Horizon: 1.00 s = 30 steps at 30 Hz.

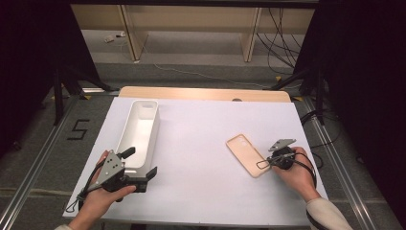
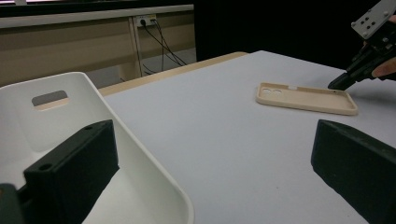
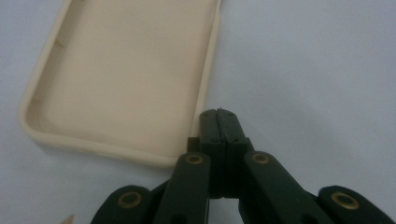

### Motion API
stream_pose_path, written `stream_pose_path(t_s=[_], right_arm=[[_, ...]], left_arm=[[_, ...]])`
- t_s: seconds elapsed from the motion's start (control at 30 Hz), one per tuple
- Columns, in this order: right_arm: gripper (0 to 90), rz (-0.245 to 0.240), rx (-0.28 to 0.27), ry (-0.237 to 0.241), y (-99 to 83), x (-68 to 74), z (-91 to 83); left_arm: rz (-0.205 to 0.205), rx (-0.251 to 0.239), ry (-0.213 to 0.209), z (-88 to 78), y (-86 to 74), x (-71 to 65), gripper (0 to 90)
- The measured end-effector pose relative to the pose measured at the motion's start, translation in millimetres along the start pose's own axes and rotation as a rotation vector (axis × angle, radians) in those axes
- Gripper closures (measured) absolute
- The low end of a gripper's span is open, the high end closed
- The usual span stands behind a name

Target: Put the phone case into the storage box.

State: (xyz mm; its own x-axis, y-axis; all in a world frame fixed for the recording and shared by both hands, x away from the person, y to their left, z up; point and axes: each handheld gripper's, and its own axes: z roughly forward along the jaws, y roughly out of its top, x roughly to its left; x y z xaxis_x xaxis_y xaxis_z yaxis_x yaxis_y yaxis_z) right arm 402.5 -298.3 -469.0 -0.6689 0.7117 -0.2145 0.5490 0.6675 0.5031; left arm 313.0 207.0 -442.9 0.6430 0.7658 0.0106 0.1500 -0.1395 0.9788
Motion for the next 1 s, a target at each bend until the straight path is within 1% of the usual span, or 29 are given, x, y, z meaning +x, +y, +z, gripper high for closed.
stream_pose_path(t_s=[0.03, 0.07, 0.1, 0.13, 0.2, 0.23, 0.27, 0.3, 0.33, 0.37, 0.43, 0.5, 0.53, 0.57, 0.6, 0.67, 0.7, 0.77, 0.8, 0.87, 0.9, 0.93, 1.0], right_arm=[[90.0, 0.000, 0.000, 0.000, 0.0, 0.0, 0.0], [90.0, 0.016, -0.005, 0.001, 0.4, 2.3, 0.1], [90.0, 0.006, -0.005, -0.001, 0.6, 2.4, 0.1], [90.0, 0.002, 0.008, 0.006, 0.6, 3.2, -0.8], [90.0, 0.004, 0.008, 0.014, 1.6, 5.7, -1.3], [90.0, -0.004, 0.003, 0.011, 1.7, 6.5, -1.0], [90.0, 0.007, 0.011, 0.018, 2.6, 8.5, -1.6], [90.0, -0.009, 0.003, 0.010, 2.5, 9.0, -1.2], [90.0, -0.007, 0.018, 0.022, 2.9, 10.3, -2.2], [90.0, -0.009, -0.001, 0.009, 3.3, 10.5, -1.0], [90.0, -0.017, 0.012, 0.023, 3.9, 11.8, -2.0], [90.0, -0.009, 0.011, 0.025, 4.1, 13.8, -2.0], [90.0, -0.031, 0.011, 0.029, 4.5, 13.3, -2.0], [90.0, -0.019, 0.006, 0.025, 5.2, 16.2, -2.1], [90.0, -0.023, 0.015, 0.032, 5.7, 16.7, -2.8], [90.0, -0.026, 0.007, 0.029, 5.6, 17.0, -2.1], [90.0, -0.013, 0.028, 0.045, 6.4, 19.4, -3.8], [90.0, -0.025, 0.015, 0.036, 6.8, 20.2, -2.6], [90.0, -0.027, 0.020, 0.044, 7.3, 20.8, -3.1], [90.0, -0.029, 0.023, 0.044, 7.5, 21.7, -3.5], [90.0, -0.031, 0.019, 0.047, 8.3, 23.5, -3.0], [90.0, -0.027, 0.020, 0.047, 8.6, 24.6, -3.4], [90.0, -0.036, 0.020, 0.053, 9.4, 26.6, -3.3]], left_arm=[[0.000, 0.000, 0.000, 0.0, 0.0, 0.0, 0.2], [-0.004, -0.001, 0.000, 0.0, -0.1, -0.2, 0.2], [-0.001, -0.001, 0.001, -0.1, 0.0, 0.0, 0.2], [-0.003, -0.001, 0.000, -0.1, 0.0, -0.2, 0.2], [-0.003, -0.001, 0.001, -0.2, 0.0, -0.1, 0.2], [-0.004, -0.001, 0.001, 0.0, 0.0, -0.1, 0.2], [-0.005, -0.005, -0.002, 0.6, -0.2, -0.1, 0.2], [-0.005, -0.011, -0.006, 1.1, -0.3, 0.0, 0.2], [-0.005, -0.010, -0.006, 1.1, -0.3, -0.1, 0.2], [-0.006, -0.007, -0.003, 0.8, -0.2, -0.5, 0.2], [-0.005, -0.007, -0.004, 0.8, -0.2, -0.4, 0.2], [-0.005, -0.011, -0.006, 1.1, -0.3, -0.1, 0.2], [-0.005, -0.010, -0.006, 1.2, -0.3, -0.1, 0.2], [-0.005, 0.001, 0.000, 0.2, -0.1, -0.5, 0.2], [-0.005, -0.001, -0.002, 0.5, -0.2, -0.4, 0.2], [-0.005, -0.001, -0.002, 0.5, -0.2, -0.4, 0.2], [-0.006, -0.001, -0.001, 0.5, -0.2, -0.4, 0.2], [-0.005, 0.000, -0.001, 0.3, -0.1, -0.4, 0.2], [-0.007, -0.007, -0.004, 0.9, -0.3, -0.3, 0.2], [-0.005, -0.011, -0.006, 1.2, -0.4, -0.1, 0.2], [-0.005, -0.001, -0.001, 0.4, -0.1, -0.4, 0.2], [-0.005, -0.001, -0.001, 0.4, -0.1, -0.4, 0.2], [-0.005, -0.001, -0.001, 0.5, -0.1, -0.5, 0.2]])
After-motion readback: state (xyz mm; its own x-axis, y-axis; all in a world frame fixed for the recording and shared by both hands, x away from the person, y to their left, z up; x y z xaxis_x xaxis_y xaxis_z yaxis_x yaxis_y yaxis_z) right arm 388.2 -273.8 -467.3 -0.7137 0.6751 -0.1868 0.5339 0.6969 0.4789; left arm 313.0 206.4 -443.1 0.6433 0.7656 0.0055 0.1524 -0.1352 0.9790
